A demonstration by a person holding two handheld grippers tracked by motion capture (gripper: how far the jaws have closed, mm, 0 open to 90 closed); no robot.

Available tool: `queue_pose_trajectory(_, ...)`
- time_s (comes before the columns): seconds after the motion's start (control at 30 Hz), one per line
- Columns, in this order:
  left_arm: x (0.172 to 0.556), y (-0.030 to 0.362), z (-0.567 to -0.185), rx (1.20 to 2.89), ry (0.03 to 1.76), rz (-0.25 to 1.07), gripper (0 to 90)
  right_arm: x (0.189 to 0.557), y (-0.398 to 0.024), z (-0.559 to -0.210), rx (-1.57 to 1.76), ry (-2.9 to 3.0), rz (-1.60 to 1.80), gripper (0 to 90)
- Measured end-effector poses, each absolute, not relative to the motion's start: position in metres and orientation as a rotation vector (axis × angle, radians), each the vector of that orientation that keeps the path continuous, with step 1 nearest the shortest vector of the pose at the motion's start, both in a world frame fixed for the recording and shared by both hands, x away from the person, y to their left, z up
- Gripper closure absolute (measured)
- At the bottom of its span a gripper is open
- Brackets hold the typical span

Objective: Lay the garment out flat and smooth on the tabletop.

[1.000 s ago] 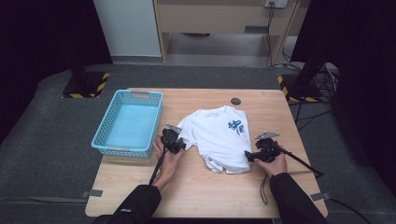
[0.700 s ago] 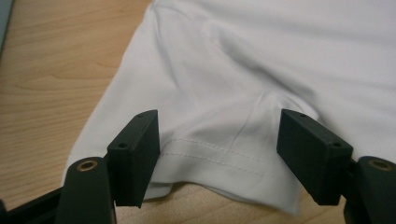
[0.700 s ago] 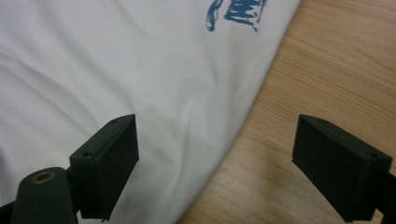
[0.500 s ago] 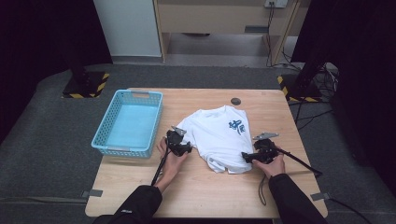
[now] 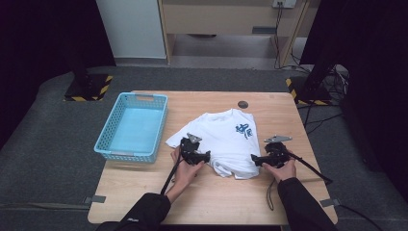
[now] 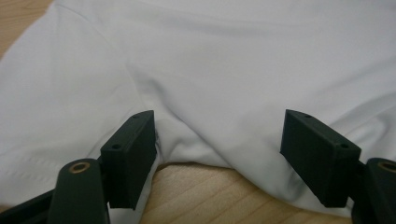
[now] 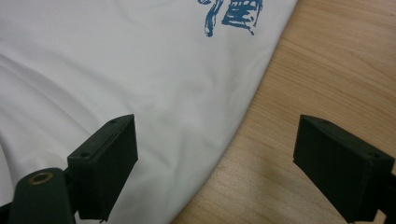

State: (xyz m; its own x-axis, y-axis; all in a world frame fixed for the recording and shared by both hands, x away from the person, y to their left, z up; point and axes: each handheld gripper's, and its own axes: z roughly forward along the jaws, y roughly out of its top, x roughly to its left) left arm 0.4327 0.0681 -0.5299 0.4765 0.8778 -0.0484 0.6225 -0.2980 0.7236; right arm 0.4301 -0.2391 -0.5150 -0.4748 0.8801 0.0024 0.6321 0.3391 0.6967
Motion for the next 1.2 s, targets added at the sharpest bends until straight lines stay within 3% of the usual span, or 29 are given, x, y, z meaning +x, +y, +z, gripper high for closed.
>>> queue_pose_trajectory(0.07, 0.433, 0.066, -0.533, 2.063, 1.191, 0.529, 25.2, 0.431, -0.238, -0.516, 1.336, 2.238, 0.906, 13.8)
queue_pose_trajectory(0.57, 0.429, 0.1, -0.52, 2.188, 1.239, 0.518, 26.8, 0.428, -0.235, -0.519, 1.324, 2.274, 0.883, 14.6)
queue_pose_trajectory(0.83, 0.426, 0.073, -0.52, 2.041, 1.144, 0.37, 27.0, 0.433, -0.245, -0.511, 1.346, 2.191, 0.977, 19.0)
queue_pose_trajectory(1.07, 0.416, 0.059, -0.531, 2.178, 1.024, 0.44, 24.6, 0.434, -0.249, -0.509, 1.358, 2.169, 0.999, 19.2)
queue_pose_trajectory(1.2, 0.406, 0.062, -0.533, 2.171, 0.985, 0.434, 24.2, 0.433, -0.25, -0.509, 1.363, 2.164, 1.003, 19.0)
